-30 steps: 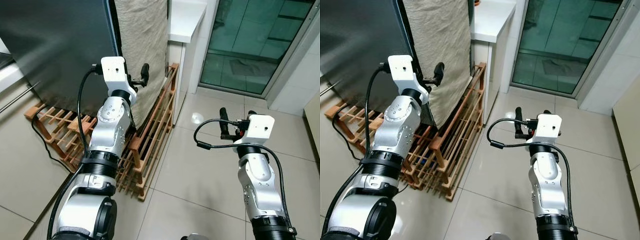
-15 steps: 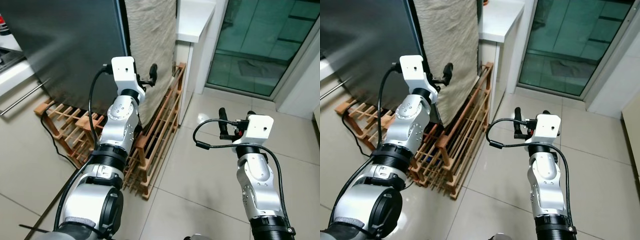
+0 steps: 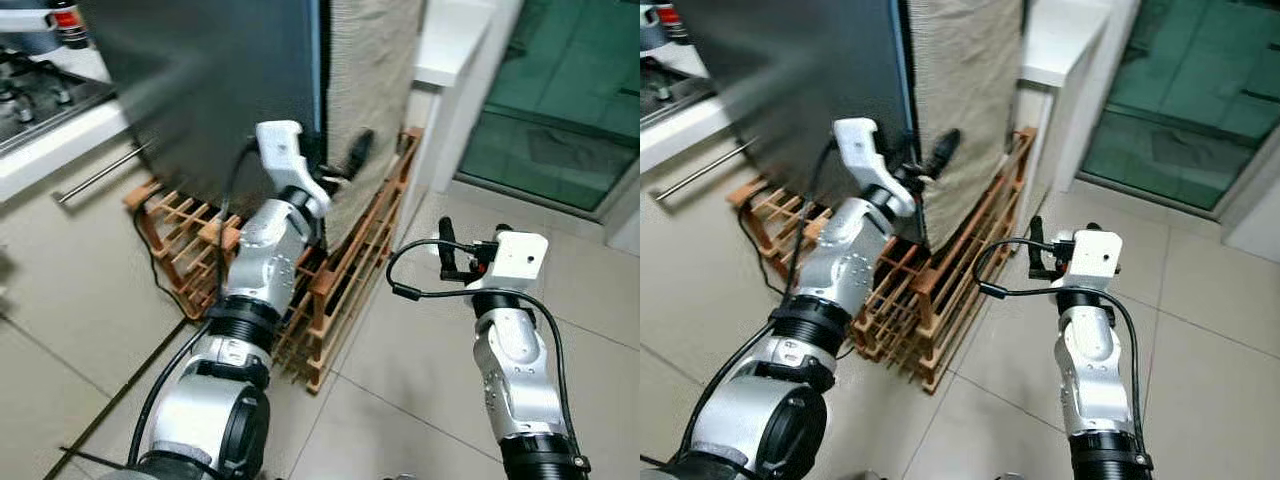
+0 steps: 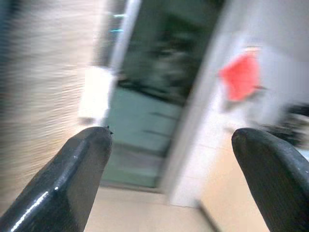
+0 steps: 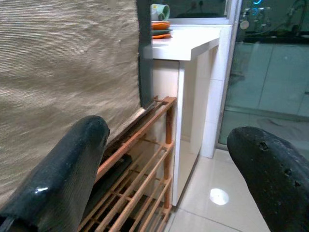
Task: Restocking fridge
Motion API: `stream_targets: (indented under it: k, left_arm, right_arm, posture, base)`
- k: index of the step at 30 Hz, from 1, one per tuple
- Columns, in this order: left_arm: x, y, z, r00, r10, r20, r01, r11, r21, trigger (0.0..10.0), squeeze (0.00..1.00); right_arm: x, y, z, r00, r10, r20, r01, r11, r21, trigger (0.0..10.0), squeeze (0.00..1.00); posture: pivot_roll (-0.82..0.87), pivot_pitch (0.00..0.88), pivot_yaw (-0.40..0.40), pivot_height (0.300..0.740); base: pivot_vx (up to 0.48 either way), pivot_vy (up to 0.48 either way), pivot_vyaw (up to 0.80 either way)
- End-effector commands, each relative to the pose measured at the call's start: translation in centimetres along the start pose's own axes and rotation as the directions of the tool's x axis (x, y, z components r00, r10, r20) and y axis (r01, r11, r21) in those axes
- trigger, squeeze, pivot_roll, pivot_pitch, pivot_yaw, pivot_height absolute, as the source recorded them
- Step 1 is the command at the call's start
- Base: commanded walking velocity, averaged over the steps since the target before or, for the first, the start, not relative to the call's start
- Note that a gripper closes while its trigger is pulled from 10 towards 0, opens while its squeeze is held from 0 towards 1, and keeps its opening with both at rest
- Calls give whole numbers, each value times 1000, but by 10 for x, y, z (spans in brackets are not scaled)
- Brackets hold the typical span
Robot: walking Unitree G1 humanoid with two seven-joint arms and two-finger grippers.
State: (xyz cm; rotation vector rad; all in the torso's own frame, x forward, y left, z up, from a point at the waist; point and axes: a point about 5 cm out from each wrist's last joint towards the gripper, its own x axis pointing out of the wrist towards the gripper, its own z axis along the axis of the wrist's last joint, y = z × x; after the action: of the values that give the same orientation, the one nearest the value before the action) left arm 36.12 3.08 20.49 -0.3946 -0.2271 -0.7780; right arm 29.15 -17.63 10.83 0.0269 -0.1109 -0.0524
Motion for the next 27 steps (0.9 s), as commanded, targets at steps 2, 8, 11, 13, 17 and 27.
stream_targets:
  k: [2, 8, 11, 13, 17, 27]
  left_arm:
    - [12, -42, -6, 980, -195, 23, 197, 977, -84, 10000, 0]
    - [7, -36, -3, 989, -149, 22, 150, 988, -46, 10000, 0]
    - [-4, -24, 18, 993, -92, 73, 95, 994, -45, 10000, 0]
    - [-17, -14, 32, 994, -33, 106, 37, 999, -30, 10000, 0]
    - [-34, 6, 44, 986, 97, 135, -100, 995, 18, 10000, 0]
    - [-38, 32, 33, 935, 343, 88, -351, 930, 109, 10000, 0]
  right_arm:
    - [-1, -6, 2, 1000, -24, 8, 24, 1000, -6, 10000, 4]
    - [-1, -6, 4, 999, -30, 13, 30, 1000, -7, 10000, 4]
    - [-3, -8, 6, 999, -38, 23, 38, 999, -8, 10000, 8]
    - [-5, -10, 6, 999, -43, 26, 43, 999, -7, 10000, 4]
    - [-6, -9, 3, 999, -36, 9, 36, 999, -5, 10000, 4]
    - [-2, -4, 2, 1000, -13, 1, 13, 1000, -9, 10000, 0]
  posture:
    - [-192, 0, 69, 740]
    - [-192, 0, 69, 740]
    - [-188, 0, 70, 740]
    - [-172, 0, 61, 740]
    - [-150, 0, 49, 740]
    - [-140, 0, 35, 740]
  base:
    - [0, 0, 0]
    - [0, 0, 0]
    - [0, 0, 0]
    - [0, 0, 0]
    - [0, 0, 0]
    - [0, 0, 0]
